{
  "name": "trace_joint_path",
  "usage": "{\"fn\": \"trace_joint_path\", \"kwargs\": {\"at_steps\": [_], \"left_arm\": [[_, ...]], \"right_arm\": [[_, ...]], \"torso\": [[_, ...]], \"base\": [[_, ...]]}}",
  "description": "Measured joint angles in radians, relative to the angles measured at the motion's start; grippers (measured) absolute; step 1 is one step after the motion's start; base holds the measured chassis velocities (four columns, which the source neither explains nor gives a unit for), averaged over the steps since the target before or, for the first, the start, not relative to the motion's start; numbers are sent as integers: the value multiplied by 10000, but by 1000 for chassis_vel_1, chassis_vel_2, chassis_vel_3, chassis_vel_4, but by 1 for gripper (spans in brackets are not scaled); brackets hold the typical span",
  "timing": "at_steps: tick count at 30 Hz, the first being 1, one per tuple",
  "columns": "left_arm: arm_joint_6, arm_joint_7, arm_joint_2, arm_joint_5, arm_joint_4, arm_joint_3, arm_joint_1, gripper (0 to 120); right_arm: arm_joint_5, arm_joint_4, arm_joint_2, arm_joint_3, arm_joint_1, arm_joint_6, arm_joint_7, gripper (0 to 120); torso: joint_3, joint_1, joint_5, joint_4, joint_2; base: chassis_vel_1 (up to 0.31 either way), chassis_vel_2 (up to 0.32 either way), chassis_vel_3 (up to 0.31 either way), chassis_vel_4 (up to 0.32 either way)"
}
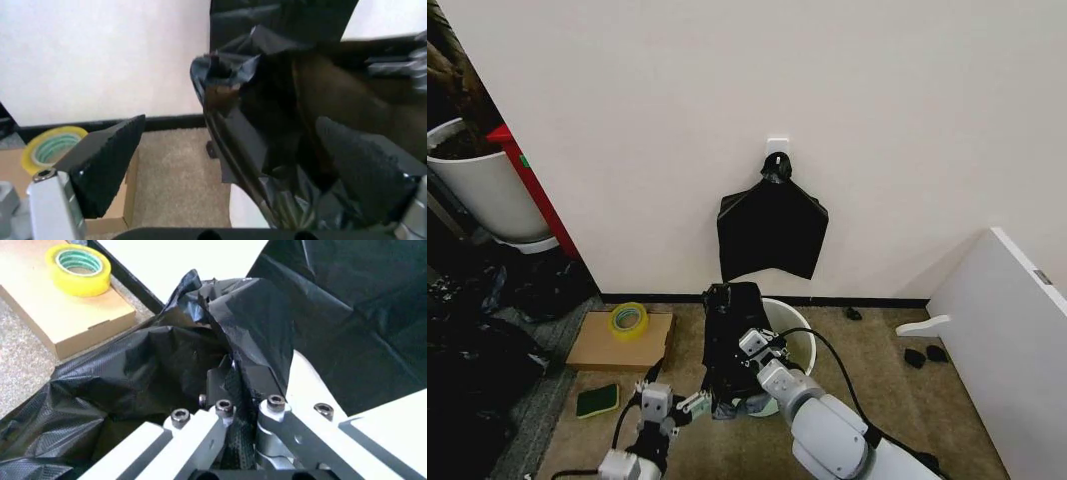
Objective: Place the garbage bag over the trash bin.
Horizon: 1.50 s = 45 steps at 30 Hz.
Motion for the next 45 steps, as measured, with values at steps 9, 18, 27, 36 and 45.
{"fn": "trace_joint_path", "kwargs": {"at_steps": [9,18,27,36,45], "left_arm": [[1065,-179,-14,-1224,824,560,-1763,99],[1775,-388,-268,-2093,1698,1826,-3517,99],[2436,-952,-578,-2546,2144,2273,-4444,98],[3375,-1560,-1068,-2979,2607,2502,-5226,98],[4197,-2549,-1685,-3500,2980,2683,-5656,98]], "right_arm": [[136,-160,-41,-186,239,72,-36,0],[220,-66,-220,-38,197,84,-70,0],[240,59,-337,86,69,55,-79,0],[241,112,-351,110,19,38,-83,0],[241,105,-398,112,1,37,-87,0]], "torso": [[1,0,0,1,0],[1,0,0,0,0],[1,-1,1,0,-1],[0,-1,2,0,-1],[0,-1,1,0,-1]], "base": [[0,0,0,0],[0,0,0,0],[0,0,0,0],[0,0,0,0],[0,0,0,0]]}}
